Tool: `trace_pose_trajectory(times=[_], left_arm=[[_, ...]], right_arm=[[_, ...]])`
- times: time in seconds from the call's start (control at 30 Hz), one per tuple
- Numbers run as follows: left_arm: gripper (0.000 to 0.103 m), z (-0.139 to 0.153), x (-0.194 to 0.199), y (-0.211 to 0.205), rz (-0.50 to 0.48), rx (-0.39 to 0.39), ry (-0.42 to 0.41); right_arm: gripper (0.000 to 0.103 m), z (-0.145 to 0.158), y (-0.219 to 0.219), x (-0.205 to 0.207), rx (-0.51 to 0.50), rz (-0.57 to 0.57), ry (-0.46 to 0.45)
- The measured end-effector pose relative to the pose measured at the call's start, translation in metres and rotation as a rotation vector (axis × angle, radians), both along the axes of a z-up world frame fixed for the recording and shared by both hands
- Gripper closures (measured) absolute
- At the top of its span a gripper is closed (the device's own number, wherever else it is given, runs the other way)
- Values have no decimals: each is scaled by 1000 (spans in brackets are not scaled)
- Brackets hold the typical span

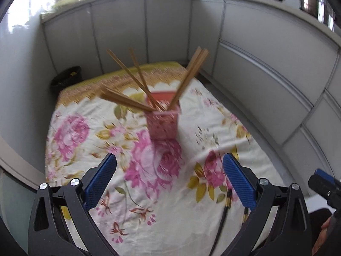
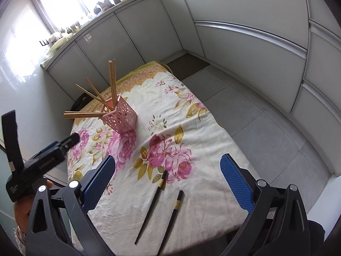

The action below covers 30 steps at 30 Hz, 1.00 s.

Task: Organize utensils
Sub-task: 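Grasp a black-tipped chopstick with the left gripper while the right gripper grasps the other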

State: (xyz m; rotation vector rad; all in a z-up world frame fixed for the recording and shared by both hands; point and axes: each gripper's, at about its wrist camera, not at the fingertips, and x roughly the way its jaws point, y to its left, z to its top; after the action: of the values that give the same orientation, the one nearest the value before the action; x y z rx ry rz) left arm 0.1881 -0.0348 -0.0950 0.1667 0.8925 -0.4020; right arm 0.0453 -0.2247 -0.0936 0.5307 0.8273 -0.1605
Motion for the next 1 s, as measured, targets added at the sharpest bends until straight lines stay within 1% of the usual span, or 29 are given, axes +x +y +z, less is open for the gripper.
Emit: trace_pose_trajectory(times=[0.07,0.17,0.2,0.23,0.27,0.3,0.33,0.37,0.4,0.5,0.57,0.63,0.7,0.77,0.8,0.83,0.87,0.9,1.0], left_arm=[[7,-30,4,-18,-74,33,123],[7,-72,10,-40,-135,65,297],[7,-83,10,-47,-156,76,344],[10,-91,9,-54,-179,89,367],[13,-97,7,-61,-202,108,374],[19,-102,4,-68,-221,128,378],[28,-107,2,-75,-238,147,384],[33,-111,0,-82,-257,159,393],[42,-117,-1,-88,-275,168,406],[45,-129,-5,-103,-296,215,415],[51,-137,-7,-109,-309,237,422],[61,-144,-9,-113,-320,252,436],[62,-144,-10,-116,-328,264,426],[68,-144,-11,-118,-335,278,415],[74,-144,-12,-118,-344,283,410],[84,-144,-13,-118,-357,284,408],[91,-144,-14,-119,-366,286,405],[95,-144,-15,-118,-370,284,401],[97,-142,-14,-112,-371,262,395]], right_arm=[[7,-8,-6,-3,12,-4,35],[7,-21,-14,-6,53,-7,88],[7,-25,-16,-8,67,-8,104],[7,-29,-18,-9,78,-9,119],[7,-32,-20,-10,83,-11,134],[7,-35,-21,-11,83,-11,146],[7,-38,-23,-12,82,-10,158],[7,-40,-25,-14,83,-15,164],[7,-42,-28,-15,83,-24,170],[7,-45,-36,-19,93,-39,190],[7,-47,-41,-20,101,-49,199],[7,-50,-45,-20,113,-56,210],[7,-54,-47,-19,124,-59,226],[7,-59,-49,-17,140,-60,244],[7,-62,-49,-16,149,-62,251],[7,-64,-49,-15,153,-64,259],[7,-66,-48,-14,152,-65,266],[7,-68,-47,-13,146,-66,273],[7,-74,-42,-8,142,-55,304]])
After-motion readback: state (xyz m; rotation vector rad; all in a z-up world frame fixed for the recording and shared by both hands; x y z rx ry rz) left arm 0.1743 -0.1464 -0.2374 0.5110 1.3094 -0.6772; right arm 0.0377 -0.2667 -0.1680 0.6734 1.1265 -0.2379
